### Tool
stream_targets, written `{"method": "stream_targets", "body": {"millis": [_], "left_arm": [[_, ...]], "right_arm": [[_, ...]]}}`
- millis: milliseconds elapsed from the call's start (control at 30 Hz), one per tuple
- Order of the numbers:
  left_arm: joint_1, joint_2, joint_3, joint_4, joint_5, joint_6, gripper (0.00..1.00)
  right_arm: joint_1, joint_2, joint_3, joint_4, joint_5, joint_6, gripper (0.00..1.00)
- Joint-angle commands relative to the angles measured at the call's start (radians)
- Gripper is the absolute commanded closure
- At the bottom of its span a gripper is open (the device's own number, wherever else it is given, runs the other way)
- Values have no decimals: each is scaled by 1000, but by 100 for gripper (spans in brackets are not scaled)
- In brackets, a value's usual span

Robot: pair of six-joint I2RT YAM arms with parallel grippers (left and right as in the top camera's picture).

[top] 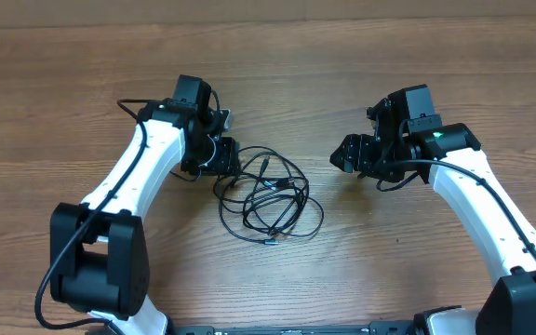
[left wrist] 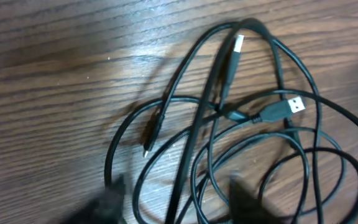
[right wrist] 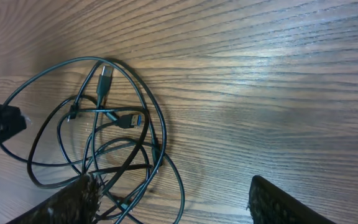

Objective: Untangle cables
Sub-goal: 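Lift one cable with the left gripper up and away to the left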

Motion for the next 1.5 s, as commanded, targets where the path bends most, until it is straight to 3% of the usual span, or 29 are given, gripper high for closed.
{"method": "stream_targets", "body": {"millis": [0,167,267,400,600,933,1200,1467], "left_arm": [[1,13,-2,21,33,5,96],[35,-9,103,22,131,-4,96],[71,-38,228,5,183,-29,96],[102,-76,389,20,396,-29,96],[93,-117,520,89,550,-76,96],[95,-227,550,323,507,-148,96],[96,-288,550,245,22,-199,96],[93,-292,550,245,209,-206,96]], "right_arm": [[-2,-23,5,6,8,-11,25],[-2,-23,5,9,7,-11,25],[-2,-23,5,8,0,-11,15],[-2,-23,5,13,-61,-16,5],[-2,-23,5,69,-195,-30,4],[-1,-23,5,100,-199,-30,1],[-1,-23,5,107,-198,-30,2],[29,-16,5,136,-194,-30,2]]}}
